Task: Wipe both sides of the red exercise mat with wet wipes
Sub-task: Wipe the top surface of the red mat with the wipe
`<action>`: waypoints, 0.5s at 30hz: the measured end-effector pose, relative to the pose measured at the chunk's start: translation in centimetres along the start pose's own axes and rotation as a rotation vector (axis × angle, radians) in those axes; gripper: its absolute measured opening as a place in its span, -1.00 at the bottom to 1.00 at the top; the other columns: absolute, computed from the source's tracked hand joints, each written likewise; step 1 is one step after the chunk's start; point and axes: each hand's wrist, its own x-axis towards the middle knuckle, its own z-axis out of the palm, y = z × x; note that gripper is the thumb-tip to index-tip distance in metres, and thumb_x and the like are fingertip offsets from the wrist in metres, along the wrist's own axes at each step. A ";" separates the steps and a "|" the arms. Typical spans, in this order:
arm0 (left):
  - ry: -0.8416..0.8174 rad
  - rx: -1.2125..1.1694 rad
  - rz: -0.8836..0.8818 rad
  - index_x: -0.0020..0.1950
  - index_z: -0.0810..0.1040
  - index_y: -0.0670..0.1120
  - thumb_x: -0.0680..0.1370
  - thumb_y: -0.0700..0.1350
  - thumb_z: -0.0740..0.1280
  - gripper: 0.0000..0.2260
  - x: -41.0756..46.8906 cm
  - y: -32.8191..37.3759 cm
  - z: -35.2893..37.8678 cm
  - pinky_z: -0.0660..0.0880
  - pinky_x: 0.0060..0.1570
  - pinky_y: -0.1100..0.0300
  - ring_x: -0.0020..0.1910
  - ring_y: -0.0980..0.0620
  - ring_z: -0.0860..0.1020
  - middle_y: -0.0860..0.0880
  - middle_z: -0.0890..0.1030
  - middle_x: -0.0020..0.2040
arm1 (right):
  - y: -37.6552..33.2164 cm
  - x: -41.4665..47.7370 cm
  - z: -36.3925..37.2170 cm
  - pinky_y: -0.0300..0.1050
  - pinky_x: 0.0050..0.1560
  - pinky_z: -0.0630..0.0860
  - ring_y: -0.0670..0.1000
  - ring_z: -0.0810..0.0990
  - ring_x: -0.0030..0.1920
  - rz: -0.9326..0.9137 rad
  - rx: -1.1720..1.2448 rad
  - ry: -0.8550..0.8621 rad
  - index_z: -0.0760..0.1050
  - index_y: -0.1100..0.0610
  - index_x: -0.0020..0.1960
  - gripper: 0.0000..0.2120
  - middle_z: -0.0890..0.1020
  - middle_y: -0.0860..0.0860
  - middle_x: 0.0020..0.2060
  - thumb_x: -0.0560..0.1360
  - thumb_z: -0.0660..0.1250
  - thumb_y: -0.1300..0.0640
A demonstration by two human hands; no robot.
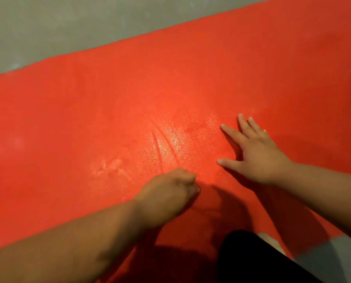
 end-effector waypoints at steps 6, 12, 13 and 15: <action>0.108 0.200 0.077 -0.13 0.61 -0.04 0.50 -0.10 0.38 -0.96 6.2 -6.3 -2.8 0.47 -0.33 0.12 -0.15 -0.13 0.55 -0.04 0.54 -0.16 | 0.7 -0.3 -0.3 0.12 0.50 -0.07 0.05 -0.22 0.53 -0.030 -0.020 -0.038 -0.14 -0.25 0.51 -0.16 -0.21 -0.03 0.54 0.36 0.16 -0.42; 0.321 0.095 -0.433 -0.04 0.66 -0.13 0.50 -0.10 0.19 -0.73 8.3 -5.6 -2.4 0.47 -0.06 0.03 0.02 -0.18 0.51 -0.11 0.59 -0.01 | 1.1 -0.6 0.6 0.16 0.49 -0.06 0.12 -0.18 0.53 -0.060 -0.111 0.040 -0.14 -0.21 0.52 -0.17 -0.16 0.04 0.54 0.30 -0.11 -0.47; 0.284 0.048 -0.334 -0.08 0.65 -0.12 0.50 -0.06 0.16 -0.72 7.2 -3.6 -1.3 0.50 -0.10 0.04 -0.02 -0.15 0.51 -0.08 0.59 -0.04 | 0.9 -0.6 0.8 0.18 0.48 -0.05 0.14 -0.18 0.53 -0.059 -0.116 0.047 -0.13 -0.20 0.52 -0.16 -0.15 0.06 0.54 0.30 -0.13 -0.45; 0.149 -0.021 -0.081 -0.13 0.63 -0.10 0.50 -0.03 0.17 -0.73 4.8 -1.1 0.3 0.54 -0.23 0.06 -0.10 -0.11 0.53 -0.05 0.59 -0.09 | 0.7 -0.5 1.1 0.20 0.48 -0.06 0.16 -0.18 0.53 -0.055 -0.116 0.065 -0.11 -0.18 0.53 -0.16 -0.14 0.09 0.54 0.30 -0.12 -0.43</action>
